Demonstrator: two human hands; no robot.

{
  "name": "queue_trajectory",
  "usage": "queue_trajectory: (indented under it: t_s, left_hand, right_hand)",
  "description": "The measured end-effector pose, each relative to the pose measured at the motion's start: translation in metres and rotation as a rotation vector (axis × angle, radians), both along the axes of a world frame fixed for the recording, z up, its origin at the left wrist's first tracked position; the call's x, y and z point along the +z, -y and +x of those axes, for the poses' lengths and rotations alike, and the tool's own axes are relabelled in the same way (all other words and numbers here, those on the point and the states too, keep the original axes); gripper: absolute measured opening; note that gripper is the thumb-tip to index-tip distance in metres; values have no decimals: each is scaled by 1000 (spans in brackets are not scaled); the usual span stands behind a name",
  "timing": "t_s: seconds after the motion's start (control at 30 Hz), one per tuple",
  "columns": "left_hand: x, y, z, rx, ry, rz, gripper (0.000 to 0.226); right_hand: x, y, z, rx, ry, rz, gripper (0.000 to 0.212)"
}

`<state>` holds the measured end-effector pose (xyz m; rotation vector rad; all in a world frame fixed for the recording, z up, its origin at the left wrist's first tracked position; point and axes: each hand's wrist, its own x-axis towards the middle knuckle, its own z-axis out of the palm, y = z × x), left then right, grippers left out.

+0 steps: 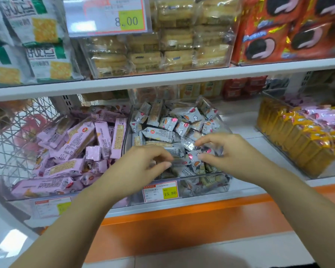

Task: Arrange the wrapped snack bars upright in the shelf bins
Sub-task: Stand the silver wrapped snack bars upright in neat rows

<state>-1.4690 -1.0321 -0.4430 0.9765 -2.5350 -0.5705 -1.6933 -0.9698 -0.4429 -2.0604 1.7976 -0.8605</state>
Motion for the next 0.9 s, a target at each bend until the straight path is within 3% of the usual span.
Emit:
queue_trajectory:
  t_s: [0.17, 0.27, 0.37, 0.63, 0.9]
  left_hand:
    - [11, 13, -28, -89, 432, 306, 41]
    - [13, 22, -42, -118, 741, 392, 67]
    - [7, 27, -49, -114, 920, 398, 81]
    - [-7, 29, -45, -72, 937, 437, 93]
    - [-8, 28, -41, -61, 873, 425, 87]
  right_hand:
    - [-12, -10, -12, 100, -266, 36, 42]
    - [-17, -16, -15, 116, -251, 44, 44]
    - [-18, -19, -22, 126, -185, 24, 44]
    - [-21, -16, -26, 142, -175, 0, 44]
    - [-21, -15, -23, 133, -198, -2, 46]
